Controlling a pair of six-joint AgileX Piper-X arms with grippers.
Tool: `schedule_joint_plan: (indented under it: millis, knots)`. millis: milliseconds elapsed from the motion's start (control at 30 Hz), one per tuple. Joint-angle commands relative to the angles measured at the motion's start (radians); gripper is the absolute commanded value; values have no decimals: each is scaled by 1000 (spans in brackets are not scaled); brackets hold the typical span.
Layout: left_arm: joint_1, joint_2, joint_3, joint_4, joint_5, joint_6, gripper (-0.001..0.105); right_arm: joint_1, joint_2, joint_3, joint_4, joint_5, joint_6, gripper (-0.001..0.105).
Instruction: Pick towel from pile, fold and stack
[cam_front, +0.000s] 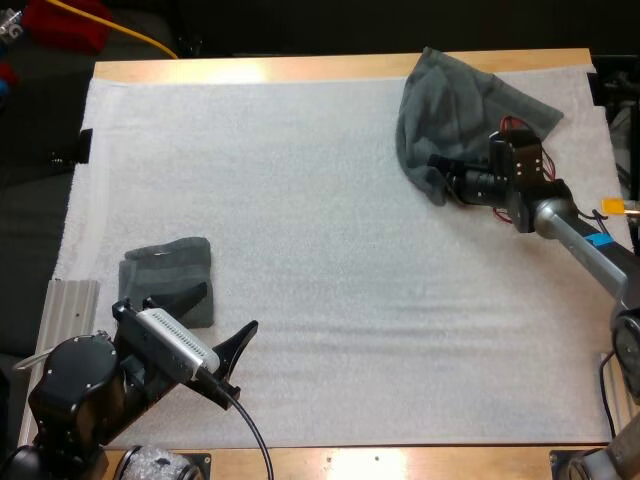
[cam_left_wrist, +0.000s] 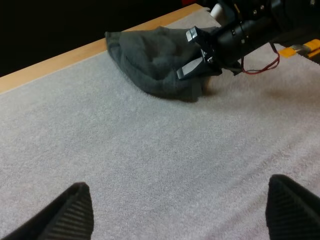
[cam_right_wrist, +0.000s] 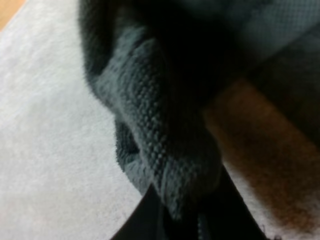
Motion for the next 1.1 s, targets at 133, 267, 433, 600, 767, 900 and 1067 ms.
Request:
schedule_joint_plan:
  millis: [133, 267, 433, 600, 767, 900, 1067]
  knots:
    - [-2, 3, -9, -18, -1, -11, 69, 5, -107, -10, 17, -18, -47, 1]
    - [-2, 3, -9, -18, -1, -11, 69, 13, -212, -10, 114, 1, -142, 1]
    - [-2, 3, -9, -18, 5, -11, 69, 21, -338, -10, 239, 10, -236, 1]
    - [-2, 3, -9, -18, 5, -11, 69, 25, -464, -10, 314, 26, -261, 1]
    - [-2, 3, -9, -18, 5, -33, 69, 32, -596, -10, 363, 26, -261, 1]
    - [-2, 3, -9, -18, 5, -33, 69, 43, -674, -10, 417, 26, -261, 1]
    - [-2, 3, -9, -18, 5, -33, 69, 93, -764, -12, 524, 23, -261, 1]
